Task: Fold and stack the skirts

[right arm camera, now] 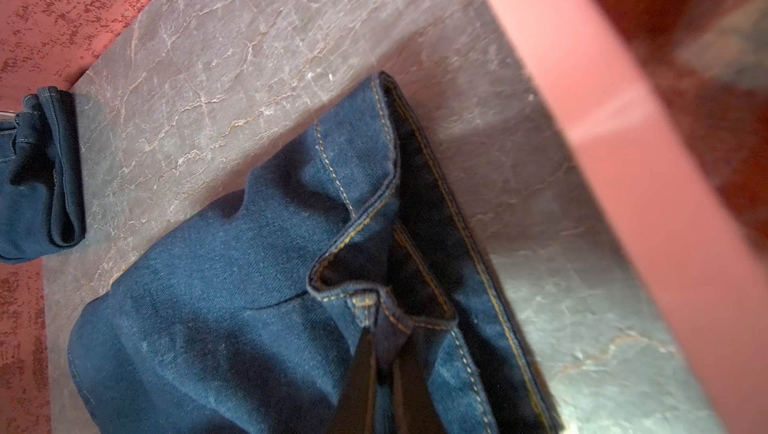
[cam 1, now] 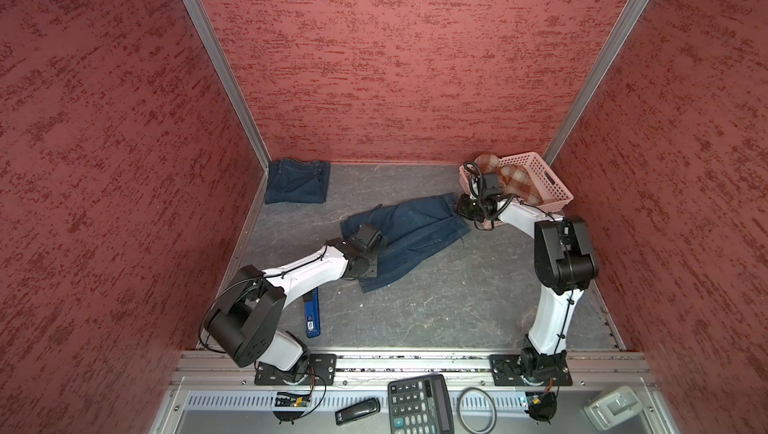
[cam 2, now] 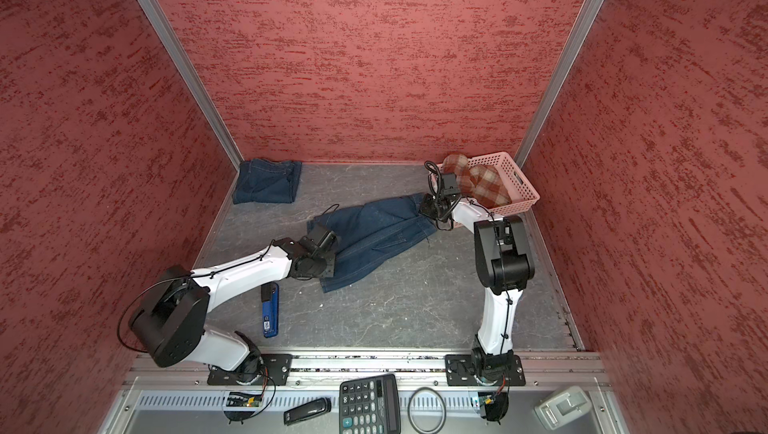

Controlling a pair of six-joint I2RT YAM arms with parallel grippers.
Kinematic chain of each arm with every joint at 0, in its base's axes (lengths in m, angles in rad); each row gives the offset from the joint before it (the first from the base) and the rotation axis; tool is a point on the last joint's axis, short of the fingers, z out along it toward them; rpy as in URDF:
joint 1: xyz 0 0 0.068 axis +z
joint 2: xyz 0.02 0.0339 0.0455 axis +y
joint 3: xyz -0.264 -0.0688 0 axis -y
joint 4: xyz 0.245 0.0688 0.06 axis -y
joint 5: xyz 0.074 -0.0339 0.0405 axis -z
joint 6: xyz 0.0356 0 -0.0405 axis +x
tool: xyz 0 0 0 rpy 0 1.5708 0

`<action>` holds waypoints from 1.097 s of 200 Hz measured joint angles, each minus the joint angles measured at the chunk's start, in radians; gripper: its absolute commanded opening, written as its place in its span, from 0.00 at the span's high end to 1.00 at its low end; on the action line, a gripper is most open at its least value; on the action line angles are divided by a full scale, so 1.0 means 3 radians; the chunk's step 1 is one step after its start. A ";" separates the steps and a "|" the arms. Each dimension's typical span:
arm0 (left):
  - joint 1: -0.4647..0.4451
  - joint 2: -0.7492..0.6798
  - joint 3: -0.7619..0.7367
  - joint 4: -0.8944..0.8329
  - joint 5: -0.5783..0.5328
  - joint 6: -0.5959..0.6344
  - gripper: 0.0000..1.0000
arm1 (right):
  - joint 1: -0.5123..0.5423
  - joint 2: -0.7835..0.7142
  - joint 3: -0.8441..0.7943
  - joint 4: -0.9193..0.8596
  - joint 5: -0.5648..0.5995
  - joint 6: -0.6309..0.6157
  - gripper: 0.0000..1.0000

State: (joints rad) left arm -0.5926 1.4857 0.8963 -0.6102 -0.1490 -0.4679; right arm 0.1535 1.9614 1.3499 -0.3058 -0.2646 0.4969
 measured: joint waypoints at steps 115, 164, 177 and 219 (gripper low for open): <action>0.0680 -0.0645 0.1091 -0.0237 -0.0164 0.0902 1.00 | 0.0079 -0.0820 0.0376 -0.0164 0.0058 -0.0080 1.00; 0.0184 -0.0937 0.0278 -0.0259 -0.0323 0.0722 1.00 | 0.0079 -0.1263 -0.0722 -0.0019 0.0201 -0.0025 1.00; 0.0025 -0.0964 0.0023 -0.0230 -0.0331 0.0563 1.00 | 0.0079 -0.1258 -0.0994 0.0036 0.0228 0.0015 1.00; -0.0350 -0.0544 -0.0417 -0.0141 -0.0294 0.0031 1.00 | 0.0088 -0.1105 -0.1364 0.0036 0.0322 0.0092 1.00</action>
State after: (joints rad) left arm -0.6975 1.3224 0.7712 -0.6525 -0.2371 -0.4587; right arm 0.1799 1.6299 0.9405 -0.2951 -0.1680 0.5243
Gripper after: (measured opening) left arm 0.069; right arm 0.080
